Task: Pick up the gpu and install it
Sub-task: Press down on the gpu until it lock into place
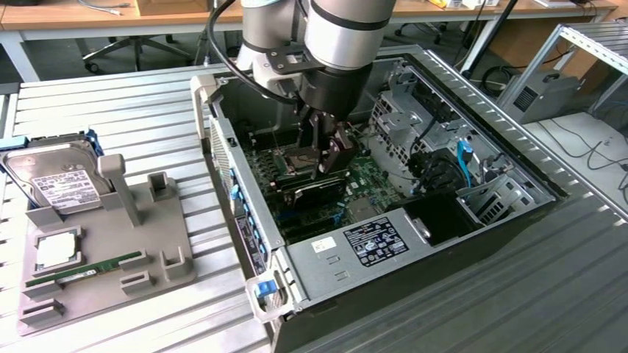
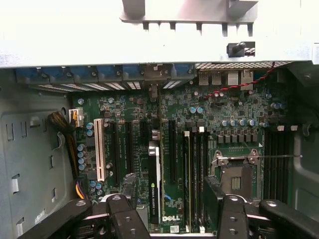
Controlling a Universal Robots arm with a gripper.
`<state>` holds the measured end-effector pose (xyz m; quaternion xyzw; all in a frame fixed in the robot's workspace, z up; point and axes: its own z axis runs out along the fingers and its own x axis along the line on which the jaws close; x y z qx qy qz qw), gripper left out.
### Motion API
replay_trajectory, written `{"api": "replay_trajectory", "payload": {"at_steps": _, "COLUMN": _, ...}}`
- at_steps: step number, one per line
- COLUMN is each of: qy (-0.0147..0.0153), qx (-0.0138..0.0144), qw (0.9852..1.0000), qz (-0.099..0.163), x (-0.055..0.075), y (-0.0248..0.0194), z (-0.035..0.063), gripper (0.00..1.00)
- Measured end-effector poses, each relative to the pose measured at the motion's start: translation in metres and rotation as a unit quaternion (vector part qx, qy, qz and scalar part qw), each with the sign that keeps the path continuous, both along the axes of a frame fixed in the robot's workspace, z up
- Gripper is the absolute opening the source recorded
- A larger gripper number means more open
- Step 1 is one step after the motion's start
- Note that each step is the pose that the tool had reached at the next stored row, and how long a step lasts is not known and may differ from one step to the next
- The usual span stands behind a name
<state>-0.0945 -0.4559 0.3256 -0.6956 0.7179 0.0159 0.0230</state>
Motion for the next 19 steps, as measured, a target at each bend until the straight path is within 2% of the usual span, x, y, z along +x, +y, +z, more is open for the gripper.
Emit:
{"api": "replay_trajectory", "payload": {"at_steps": 8, "qy": 0.0000, "qx": 0.0000, "qw": 1.0000, "qz": 0.000, "x": 0.0000, "y": 0.0000, "z": 0.0000, "gripper": 0.63}}
{"api": "replay_trajectory", "payload": {"at_steps": 10, "qy": 0.0000, "qx": 0.0000, "qw": 1.0000, "qz": 0.000, "x": 0.0000, "y": 0.0000, "z": 0.0000, "gripper": 0.50}}
{"api": "replay_trajectory", "payload": {"at_steps": 11, "qy": 0.0000, "qx": 0.0000, "qw": 1.0000, "qz": 0.000, "x": 0.0000, "y": 0.0000, "z": 0.0000, "gripper": 0.50}}
{"api": "replay_trajectory", "payload": {"at_steps": 14, "qy": 0.0000, "qx": 0.0000, "qw": 1.0000, "qz": 0.000, "x": 0.0000, "y": 0.0000, "z": 0.0000, "gripper": 0.32}}
{"api": "replay_trajectory", "payload": {"at_steps": 15, "qy": 0.0000, "qx": 0.0000, "qw": 1.0000, "qz": 0.000, "x": 0.0000, "y": 0.0000, "z": 0.0000, "gripper": 0.32}}
{"api": "replay_trajectory", "payload": {"at_steps": 18, "qy": 0.0000, "qx": 0.0000, "qw": 1.0000, "qz": 0.000, "x": 0.0000, "y": 0.0000, "z": 0.0000, "gripper": 0.14}}
{"api": "replay_trajectory", "payload": {"at_steps": 19, "qy": 0.0000, "qx": 0.0000, "qw": 1.0000, "qz": 0.000, "x": 0.0000, "y": 0.0000, "z": 0.0000, "gripper": 0.14}}
